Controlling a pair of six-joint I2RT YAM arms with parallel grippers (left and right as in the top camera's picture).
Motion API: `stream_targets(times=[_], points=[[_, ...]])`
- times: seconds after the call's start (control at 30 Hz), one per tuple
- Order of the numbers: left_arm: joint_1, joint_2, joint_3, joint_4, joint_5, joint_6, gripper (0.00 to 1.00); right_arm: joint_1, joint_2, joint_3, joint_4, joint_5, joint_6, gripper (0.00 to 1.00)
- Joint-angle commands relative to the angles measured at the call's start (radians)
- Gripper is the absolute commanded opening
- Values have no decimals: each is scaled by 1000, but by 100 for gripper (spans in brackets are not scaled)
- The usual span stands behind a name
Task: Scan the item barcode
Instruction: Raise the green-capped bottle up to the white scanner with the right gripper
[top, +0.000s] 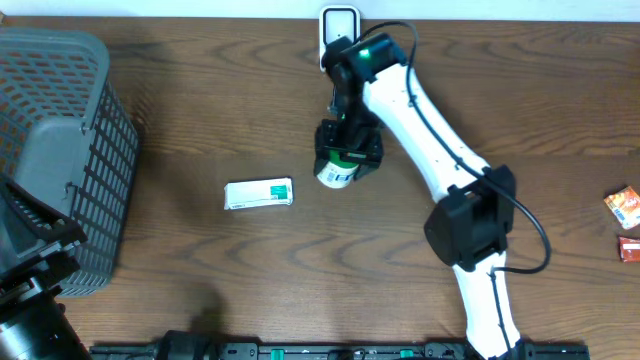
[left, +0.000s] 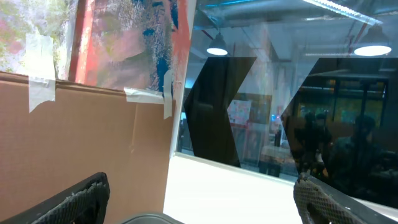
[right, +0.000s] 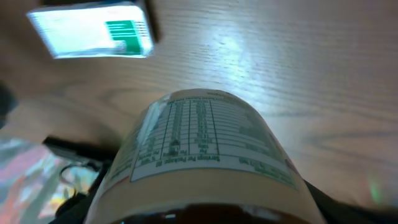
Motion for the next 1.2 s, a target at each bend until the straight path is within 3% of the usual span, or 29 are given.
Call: stream_targets(times=[0.0,1.17], points=[[5,-3,12,3,-8,9,95,-6,-44,20,-3,-95,-99,48],[5,-3,12,3,-8,9,95,71,-61,20,-3,-101,-97,40]])
